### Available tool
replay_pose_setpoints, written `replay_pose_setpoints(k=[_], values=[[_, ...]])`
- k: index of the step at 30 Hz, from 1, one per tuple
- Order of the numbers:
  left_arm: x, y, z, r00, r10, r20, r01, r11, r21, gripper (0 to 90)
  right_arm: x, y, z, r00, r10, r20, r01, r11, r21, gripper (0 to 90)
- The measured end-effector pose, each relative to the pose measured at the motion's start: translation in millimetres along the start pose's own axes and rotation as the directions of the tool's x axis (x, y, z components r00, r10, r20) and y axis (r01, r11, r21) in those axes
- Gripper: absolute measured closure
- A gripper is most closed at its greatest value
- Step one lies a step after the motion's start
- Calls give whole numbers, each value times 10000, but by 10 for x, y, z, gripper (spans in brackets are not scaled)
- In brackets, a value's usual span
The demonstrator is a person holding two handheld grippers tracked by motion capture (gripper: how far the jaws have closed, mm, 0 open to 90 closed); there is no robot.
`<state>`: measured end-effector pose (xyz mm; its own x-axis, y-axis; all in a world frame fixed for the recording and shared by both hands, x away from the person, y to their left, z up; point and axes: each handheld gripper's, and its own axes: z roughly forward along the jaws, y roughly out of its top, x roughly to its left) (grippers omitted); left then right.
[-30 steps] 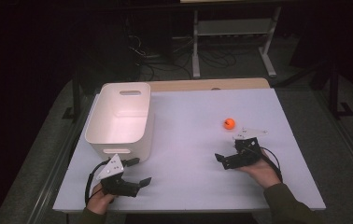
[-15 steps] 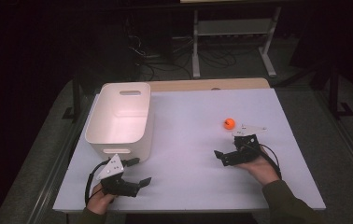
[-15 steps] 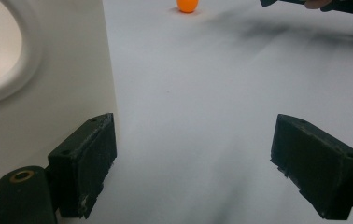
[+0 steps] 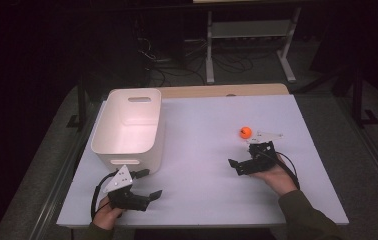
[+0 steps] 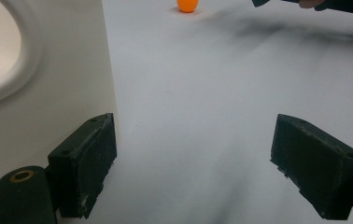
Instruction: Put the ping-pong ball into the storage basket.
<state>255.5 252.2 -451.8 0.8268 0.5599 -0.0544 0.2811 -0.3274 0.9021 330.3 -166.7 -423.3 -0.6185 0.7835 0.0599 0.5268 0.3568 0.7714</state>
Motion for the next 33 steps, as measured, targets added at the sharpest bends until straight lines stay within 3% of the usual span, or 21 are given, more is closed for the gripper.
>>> replay_pose_setpoints(k=[33], values=[[1,0,-1,10000,6,0,-6,10000,5,141,-58,191,114,9998,-149,111,149,9999,10,0]])
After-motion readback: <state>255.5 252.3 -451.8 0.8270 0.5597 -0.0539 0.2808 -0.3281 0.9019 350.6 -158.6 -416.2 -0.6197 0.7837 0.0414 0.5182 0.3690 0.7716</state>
